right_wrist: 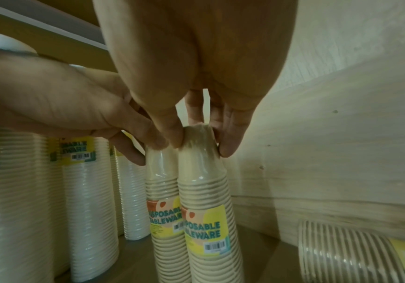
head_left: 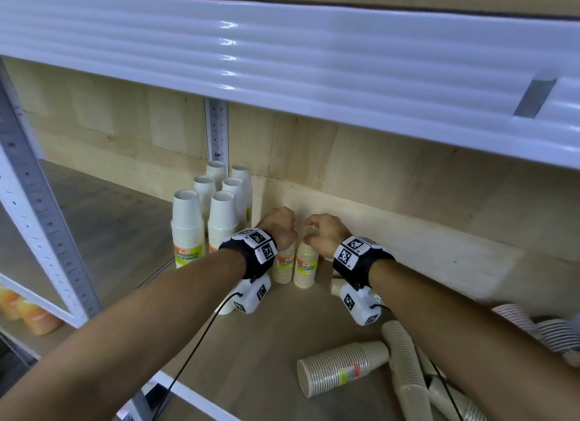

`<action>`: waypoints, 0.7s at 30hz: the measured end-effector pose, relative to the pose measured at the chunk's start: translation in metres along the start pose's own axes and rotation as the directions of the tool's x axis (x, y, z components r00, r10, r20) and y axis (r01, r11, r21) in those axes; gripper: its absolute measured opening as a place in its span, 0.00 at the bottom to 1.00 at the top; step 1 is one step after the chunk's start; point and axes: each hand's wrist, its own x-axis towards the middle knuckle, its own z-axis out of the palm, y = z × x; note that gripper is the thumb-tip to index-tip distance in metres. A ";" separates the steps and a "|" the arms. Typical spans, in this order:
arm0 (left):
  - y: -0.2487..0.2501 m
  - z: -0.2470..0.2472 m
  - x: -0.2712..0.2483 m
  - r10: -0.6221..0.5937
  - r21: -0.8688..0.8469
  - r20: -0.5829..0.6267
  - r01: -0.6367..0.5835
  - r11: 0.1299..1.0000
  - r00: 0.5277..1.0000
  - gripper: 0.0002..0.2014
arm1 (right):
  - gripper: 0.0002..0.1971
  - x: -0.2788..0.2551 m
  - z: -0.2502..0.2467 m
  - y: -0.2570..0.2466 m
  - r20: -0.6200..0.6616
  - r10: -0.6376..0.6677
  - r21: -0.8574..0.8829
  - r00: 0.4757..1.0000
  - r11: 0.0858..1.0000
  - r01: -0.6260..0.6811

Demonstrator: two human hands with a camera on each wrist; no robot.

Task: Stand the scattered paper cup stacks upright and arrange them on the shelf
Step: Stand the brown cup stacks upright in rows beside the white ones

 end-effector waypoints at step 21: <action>0.021 -0.029 -0.034 0.104 -0.031 -0.041 -0.106 0.994 0.994 0.23 | 0.26 -0.020 -0.020 0.013 -0.083 0.110 0.012 0.990 0.994 -0.110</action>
